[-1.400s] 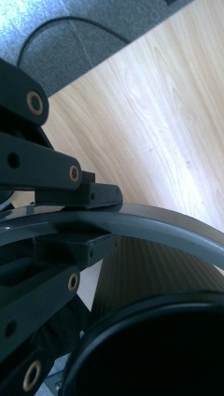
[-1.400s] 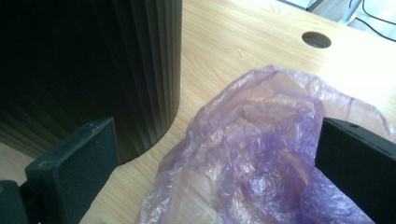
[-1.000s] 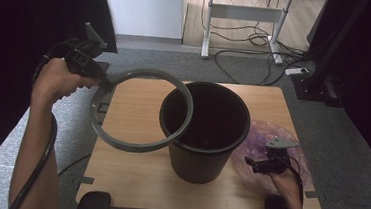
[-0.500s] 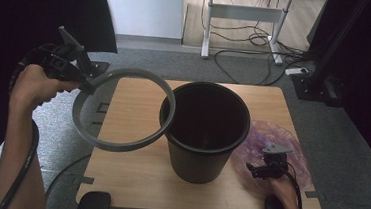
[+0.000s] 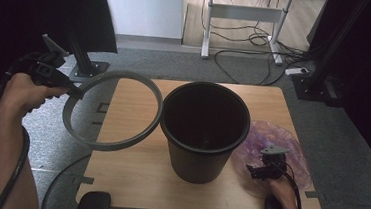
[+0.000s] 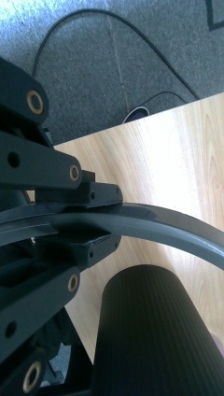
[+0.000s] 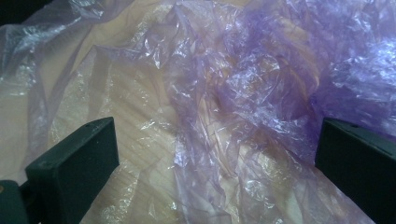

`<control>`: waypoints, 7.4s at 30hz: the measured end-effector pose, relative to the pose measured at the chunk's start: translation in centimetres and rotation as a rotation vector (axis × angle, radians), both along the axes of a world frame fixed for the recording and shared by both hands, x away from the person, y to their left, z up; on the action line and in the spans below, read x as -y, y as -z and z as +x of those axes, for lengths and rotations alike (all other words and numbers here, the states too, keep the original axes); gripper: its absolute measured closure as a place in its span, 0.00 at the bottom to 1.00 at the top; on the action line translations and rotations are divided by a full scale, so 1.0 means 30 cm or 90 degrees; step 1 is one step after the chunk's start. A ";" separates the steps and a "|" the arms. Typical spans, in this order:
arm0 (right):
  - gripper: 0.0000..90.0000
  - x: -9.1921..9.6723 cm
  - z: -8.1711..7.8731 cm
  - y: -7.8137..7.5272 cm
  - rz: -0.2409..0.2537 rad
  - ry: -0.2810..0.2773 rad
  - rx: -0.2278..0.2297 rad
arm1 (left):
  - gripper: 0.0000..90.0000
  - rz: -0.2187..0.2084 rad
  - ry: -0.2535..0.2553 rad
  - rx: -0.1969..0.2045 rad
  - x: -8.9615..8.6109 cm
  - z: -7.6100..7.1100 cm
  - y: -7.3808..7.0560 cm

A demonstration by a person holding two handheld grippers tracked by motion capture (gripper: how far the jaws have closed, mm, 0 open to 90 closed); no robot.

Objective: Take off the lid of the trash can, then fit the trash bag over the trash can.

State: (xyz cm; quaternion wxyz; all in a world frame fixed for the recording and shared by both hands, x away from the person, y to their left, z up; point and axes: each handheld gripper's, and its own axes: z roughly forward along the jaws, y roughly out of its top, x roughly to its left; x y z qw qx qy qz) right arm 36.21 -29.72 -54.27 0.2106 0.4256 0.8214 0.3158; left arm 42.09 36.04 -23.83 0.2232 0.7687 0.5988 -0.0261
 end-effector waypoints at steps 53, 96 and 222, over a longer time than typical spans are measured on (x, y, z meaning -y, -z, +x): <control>0.00 -0.013 -0.006 0.016 -0.025 -0.021 -0.018 | 0.86 0.040 -0.032 0.008 0.058 0.056 0.614; 0.00 -0.007 -0.003 0.022 -0.007 -0.018 -0.024 | 0.15 0.091 0.013 0.345 0.150 -0.065 1.029; 0.90 0.024 0.103 -0.777 -0.101 -0.172 -0.192 | 0.13 0.101 -0.021 0.342 0.164 -0.079 1.029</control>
